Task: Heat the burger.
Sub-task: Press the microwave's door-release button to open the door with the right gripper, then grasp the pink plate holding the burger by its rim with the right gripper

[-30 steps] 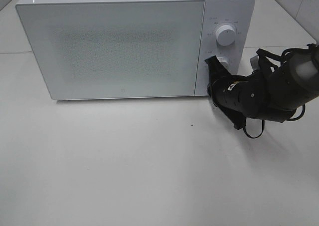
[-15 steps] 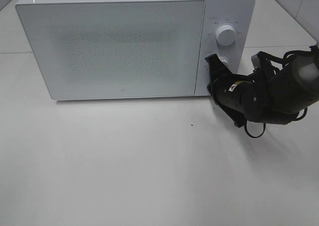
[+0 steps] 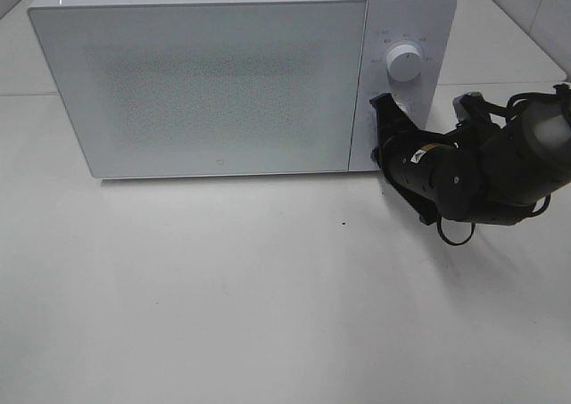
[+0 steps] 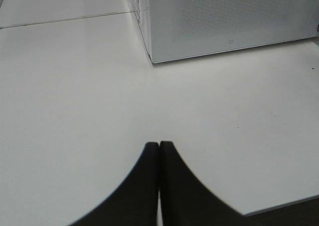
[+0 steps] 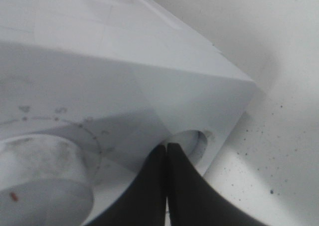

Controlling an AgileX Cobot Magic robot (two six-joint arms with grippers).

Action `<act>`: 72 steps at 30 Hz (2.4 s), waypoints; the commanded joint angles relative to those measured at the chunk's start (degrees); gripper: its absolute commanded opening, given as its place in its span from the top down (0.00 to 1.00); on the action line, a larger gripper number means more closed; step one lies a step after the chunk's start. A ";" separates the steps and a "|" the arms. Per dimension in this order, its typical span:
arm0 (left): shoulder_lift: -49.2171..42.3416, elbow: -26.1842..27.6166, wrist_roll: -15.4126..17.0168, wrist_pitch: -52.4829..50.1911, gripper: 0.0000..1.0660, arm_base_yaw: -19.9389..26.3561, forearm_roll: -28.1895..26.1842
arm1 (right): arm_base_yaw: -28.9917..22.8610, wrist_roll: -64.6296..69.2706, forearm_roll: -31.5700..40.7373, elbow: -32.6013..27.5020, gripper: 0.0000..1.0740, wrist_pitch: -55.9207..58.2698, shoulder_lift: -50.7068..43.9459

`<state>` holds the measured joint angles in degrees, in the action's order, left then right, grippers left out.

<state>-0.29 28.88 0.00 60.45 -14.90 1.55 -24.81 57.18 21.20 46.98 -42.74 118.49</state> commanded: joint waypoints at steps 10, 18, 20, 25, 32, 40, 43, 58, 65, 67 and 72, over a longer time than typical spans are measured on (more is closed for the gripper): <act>-1.15 -0.23 0.00 -0.86 1.00 0.11 0.11 | 0.34 -0.46 -2.12 4.01 1.00 -14.04 -0.52; -1.15 -0.23 0.00 -0.86 1.00 0.11 0.11 | 0.34 -0.46 -2.06 4.87 1.00 -14.21 -0.06; -1.15 -0.23 0.00 -0.86 1.00 0.11 0.11 | 0.34 -0.57 -2.06 4.87 1.00 -13.92 -0.06; -1.15 -0.23 0.00 -0.86 1.00 0.11 0.11 | 0.34 -1.43 -2.06 6.13 1.00 -11.17 -0.06; -1.15 -0.23 0.00 -0.86 1.00 0.11 0.11 | 0.34 -3.55 -1.89 8.71 1.00 -11.17 -0.06; -1.15 -0.23 0.00 -0.86 1.00 0.11 0.11 | 0.34 -3.50 -1.89 9.05 1.00 -11.23 1.09; -1.15 -0.23 0.00 -0.86 1.00 0.11 0.11 | 0.34 -3.50 -1.83 9.05 1.00 -11.29 1.09; -1.15 -0.23 0.00 -0.86 1.00 0.11 0.11 | 0.34 -11.29 -2.12 8.54 1.00 7.33 -5.61; -1.15 -0.23 0.00 -0.86 1.00 0.11 0.11 | 0.34 -17.93 -2.06 3.90 1.00 11.92 -10.94; -1.15 -0.23 0.00 -0.86 1.00 0.11 0.11 | 0.34 -18.45 -2.06 1.78 0.99 12.43 -12.49; -1.15 -0.23 0.00 -0.86 1.00 0.11 0.11 | 0.34 -21.20 -2.06 -3.84 0.97 12.43 -15.70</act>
<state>-0.29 28.88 0.00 60.45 -14.90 1.55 -24.87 37.13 18.79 43.83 -31.00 103.13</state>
